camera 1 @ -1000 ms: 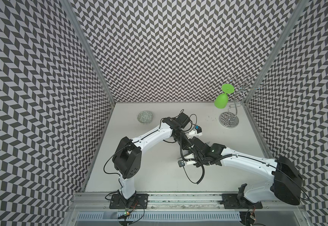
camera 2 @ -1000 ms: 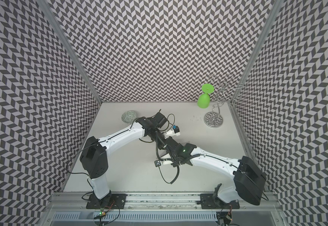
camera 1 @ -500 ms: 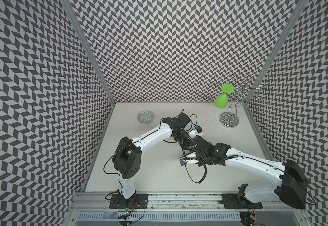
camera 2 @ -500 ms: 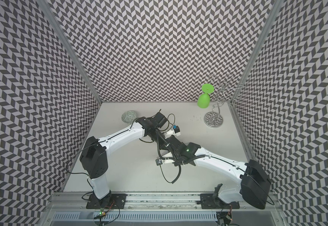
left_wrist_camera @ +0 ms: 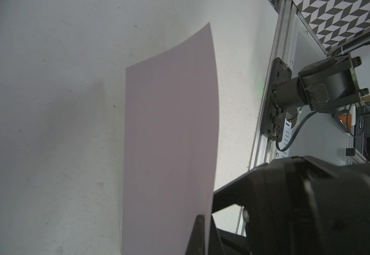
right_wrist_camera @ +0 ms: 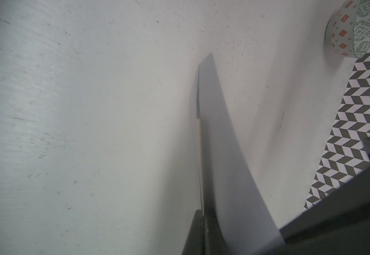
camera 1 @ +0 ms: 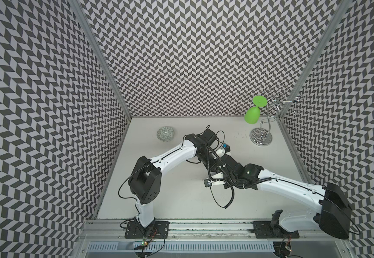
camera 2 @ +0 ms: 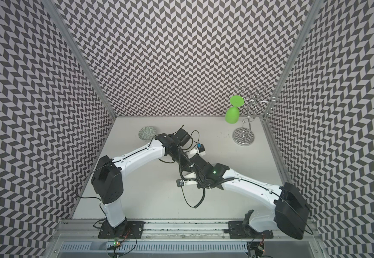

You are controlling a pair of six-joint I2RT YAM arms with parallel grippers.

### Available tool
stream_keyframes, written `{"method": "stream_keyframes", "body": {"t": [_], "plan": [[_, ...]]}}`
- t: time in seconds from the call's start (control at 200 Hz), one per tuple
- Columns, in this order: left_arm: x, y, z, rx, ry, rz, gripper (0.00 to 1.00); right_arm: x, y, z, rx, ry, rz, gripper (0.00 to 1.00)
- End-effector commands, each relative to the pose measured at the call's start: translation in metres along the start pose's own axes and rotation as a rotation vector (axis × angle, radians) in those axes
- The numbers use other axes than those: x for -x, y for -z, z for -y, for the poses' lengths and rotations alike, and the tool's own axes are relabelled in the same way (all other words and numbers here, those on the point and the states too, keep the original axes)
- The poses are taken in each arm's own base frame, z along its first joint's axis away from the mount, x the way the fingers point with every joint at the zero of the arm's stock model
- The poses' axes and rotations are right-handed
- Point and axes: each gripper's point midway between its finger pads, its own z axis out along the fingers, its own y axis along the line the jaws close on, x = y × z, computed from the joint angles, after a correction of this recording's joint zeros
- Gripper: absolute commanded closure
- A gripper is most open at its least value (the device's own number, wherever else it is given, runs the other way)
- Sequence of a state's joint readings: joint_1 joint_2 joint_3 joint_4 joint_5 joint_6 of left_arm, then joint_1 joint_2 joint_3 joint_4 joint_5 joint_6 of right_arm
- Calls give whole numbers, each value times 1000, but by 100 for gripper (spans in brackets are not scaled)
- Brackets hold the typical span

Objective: Fold the letter paper in half and place it into the envelope
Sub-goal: Place the letter paper in the envelope.

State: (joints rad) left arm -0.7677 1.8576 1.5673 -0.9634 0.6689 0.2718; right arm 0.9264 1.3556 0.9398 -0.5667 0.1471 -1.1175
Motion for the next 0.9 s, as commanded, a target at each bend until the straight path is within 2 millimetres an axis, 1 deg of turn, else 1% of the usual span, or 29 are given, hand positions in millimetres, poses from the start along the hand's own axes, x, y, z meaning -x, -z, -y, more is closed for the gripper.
{"method": "stream_keyframes", "body": {"t": [0.0,0.16,0.275,0.466,0.646,0.711,0.791,0.846,0.896], "plan": [[-10,-20,34,-146,3,-49,100,32,13,76,-302,-43,132,97],[-8,-18,36,-152,1,-43,100,29,5,74,-311,-49,120,99],[-8,-17,37,-153,-2,-41,100,26,4,78,-341,-56,102,100],[-6,-16,38,-155,-2,-35,100,26,6,85,-375,-58,99,100],[-2,-12,39,-162,-6,-23,100,24,0,83,-378,-59,89,100],[-3,-12,39,-162,-4,-23,100,23,0,85,-389,-65,85,100],[-4,-11,36,-155,-1,-22,100,25,5,90,-391,-76,95,90],[-6,-11,33,-145,5,-24,100,27,10,92,-383,-78,107,76],[-6,-10,31,-137,7,-21,100,30,16,94,-380,-81,117,70]]}}
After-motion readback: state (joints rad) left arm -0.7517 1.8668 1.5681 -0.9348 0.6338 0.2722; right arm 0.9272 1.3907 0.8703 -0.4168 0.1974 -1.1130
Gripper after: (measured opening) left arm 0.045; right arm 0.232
